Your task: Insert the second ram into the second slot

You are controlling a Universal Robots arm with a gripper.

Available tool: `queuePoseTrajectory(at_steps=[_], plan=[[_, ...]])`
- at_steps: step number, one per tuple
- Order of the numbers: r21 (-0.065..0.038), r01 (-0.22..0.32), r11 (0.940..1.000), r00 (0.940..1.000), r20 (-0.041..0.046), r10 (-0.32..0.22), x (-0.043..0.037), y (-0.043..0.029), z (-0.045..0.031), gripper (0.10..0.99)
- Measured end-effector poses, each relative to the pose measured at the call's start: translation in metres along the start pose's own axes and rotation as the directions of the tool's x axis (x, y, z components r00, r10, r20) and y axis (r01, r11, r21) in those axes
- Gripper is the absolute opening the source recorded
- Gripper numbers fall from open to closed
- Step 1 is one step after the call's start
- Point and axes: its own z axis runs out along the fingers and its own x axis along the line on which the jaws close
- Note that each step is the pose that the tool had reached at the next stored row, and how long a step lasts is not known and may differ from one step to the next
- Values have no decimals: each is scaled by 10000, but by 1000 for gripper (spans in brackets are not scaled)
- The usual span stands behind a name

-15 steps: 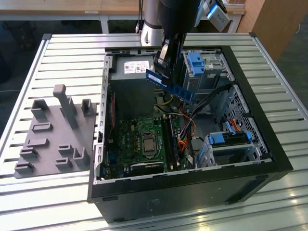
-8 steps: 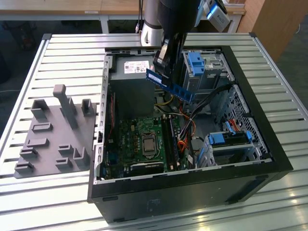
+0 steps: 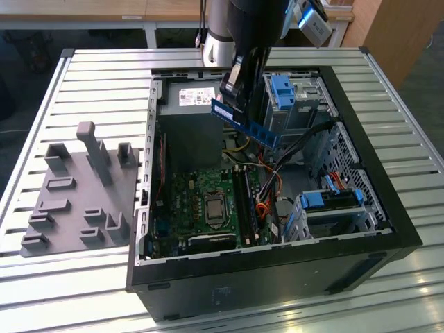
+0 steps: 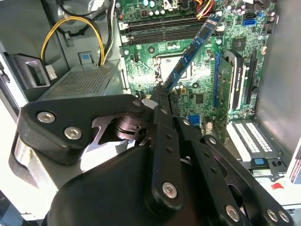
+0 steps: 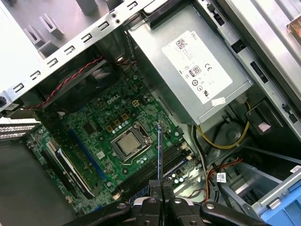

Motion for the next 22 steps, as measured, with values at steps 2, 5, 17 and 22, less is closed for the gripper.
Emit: queuePoseTrajectory(at_steps=[2, 5, 17, 22], plan=[[1, -68, 10000, 10000, 2, 68, 0, 0, 0, 129], [1, -165, 9999, 9999, 5, 165, 0, 0, 0, 129], [3, -554, 9985, 9985, 20, 554, 0, 0, 0, 129], [4, -708, 9975, 9975, 26, 708, 0, 0, 0, 129]])
